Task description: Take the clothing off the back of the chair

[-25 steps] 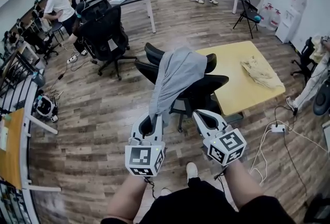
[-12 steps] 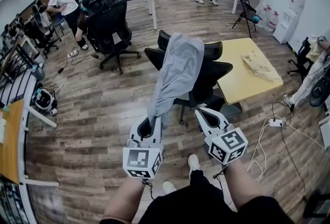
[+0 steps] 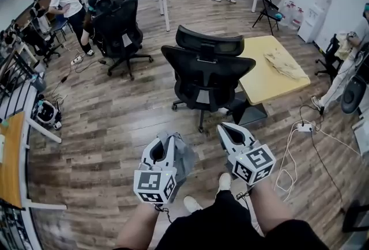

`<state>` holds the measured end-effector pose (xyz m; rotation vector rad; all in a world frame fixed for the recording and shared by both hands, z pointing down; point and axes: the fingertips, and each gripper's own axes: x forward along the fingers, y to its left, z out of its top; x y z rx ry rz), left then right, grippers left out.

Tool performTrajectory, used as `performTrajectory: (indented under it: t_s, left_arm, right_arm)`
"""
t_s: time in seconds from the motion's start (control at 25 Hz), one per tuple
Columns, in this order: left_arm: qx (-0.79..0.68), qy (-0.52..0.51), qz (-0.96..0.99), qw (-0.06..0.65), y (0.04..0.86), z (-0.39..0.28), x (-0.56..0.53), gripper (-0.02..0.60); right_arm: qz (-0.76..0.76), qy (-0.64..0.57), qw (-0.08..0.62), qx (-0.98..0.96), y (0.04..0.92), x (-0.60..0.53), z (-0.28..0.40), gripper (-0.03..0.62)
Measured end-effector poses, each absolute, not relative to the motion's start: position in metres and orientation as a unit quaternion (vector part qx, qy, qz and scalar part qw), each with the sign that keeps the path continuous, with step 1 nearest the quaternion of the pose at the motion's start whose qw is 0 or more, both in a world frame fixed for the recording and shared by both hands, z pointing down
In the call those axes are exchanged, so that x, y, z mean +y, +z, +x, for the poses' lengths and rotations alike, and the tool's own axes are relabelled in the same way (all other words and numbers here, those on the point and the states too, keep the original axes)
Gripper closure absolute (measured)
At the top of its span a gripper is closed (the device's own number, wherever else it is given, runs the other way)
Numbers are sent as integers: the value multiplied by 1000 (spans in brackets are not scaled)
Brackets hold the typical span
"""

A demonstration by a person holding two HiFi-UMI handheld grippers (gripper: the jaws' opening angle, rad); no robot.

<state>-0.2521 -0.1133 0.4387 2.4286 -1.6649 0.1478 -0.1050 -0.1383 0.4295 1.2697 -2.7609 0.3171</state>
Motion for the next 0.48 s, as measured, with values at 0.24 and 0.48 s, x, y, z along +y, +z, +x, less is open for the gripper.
performTrajectory:
  t_s: [0.24, 0.48]
  left_arm:
    - [-569, 45, 815, 100, 440, -245, -85, 543]
    - [-578, 40, 810, 88, 433, -206, -72, 543]
  right_arm:
    - [413, 98, 46, -904, 425, -123, -94, 582]
    - [401, 91, 46, -910, 419, -109, -62, 582]
